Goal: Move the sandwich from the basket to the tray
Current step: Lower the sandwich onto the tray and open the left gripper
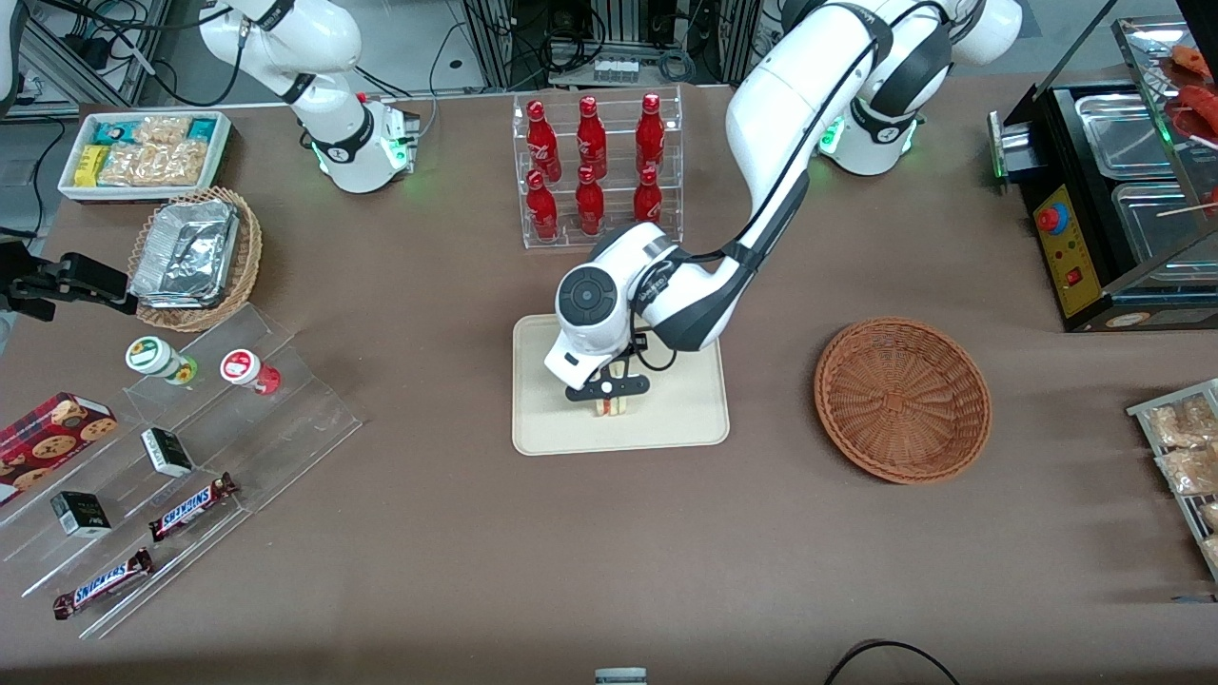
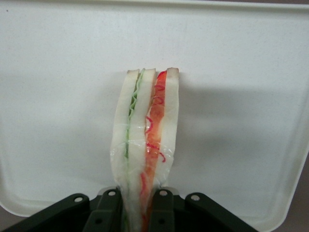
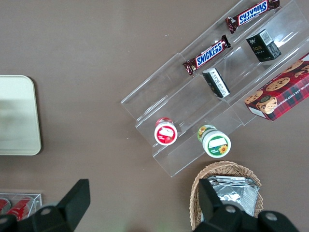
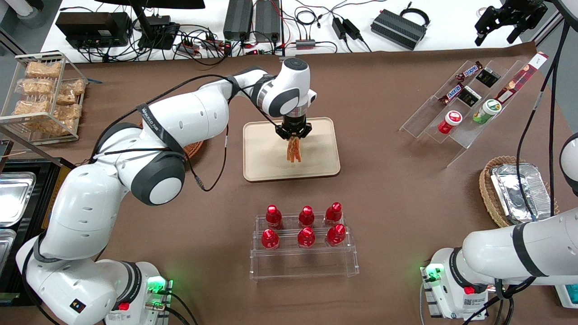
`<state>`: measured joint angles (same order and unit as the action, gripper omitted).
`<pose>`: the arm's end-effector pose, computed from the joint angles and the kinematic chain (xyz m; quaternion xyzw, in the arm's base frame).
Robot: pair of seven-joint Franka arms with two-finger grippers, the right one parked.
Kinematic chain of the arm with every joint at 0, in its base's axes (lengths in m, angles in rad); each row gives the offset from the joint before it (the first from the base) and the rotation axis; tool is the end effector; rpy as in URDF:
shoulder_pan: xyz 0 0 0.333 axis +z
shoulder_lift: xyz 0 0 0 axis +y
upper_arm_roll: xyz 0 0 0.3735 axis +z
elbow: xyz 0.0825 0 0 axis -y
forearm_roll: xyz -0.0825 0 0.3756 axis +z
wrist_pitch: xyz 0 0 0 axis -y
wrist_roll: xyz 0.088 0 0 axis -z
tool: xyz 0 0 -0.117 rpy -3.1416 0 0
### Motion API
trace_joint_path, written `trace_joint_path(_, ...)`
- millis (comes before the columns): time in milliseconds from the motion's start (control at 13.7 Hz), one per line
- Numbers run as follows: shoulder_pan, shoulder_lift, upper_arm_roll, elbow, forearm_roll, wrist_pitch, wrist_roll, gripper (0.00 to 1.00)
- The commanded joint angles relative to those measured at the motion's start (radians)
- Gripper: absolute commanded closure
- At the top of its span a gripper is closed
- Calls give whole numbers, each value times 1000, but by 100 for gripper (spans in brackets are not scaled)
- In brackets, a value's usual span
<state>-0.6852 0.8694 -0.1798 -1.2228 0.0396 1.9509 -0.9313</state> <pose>0.5362 -0.5617 0.2736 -0.9952 -0.0513 0.0811 0.0175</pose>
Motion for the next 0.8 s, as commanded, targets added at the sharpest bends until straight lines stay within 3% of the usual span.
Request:
trace_joint_path(0,-28,31,16,49,17,-20,-43,100)
trace_joint_path(220,-33,43,16,49,38,-7,-76,100)
trace_joint_path(293,-33,43,14,49,51,-3,-90,78)
trace_joint_path(366,-33,43,14,49,51,2,-95,29)
trace_joint_path(439,-33,42,14,49,51,3,-95,0)
trace_joint_path(732,-28,2,14,49,49,-15,-98,0)
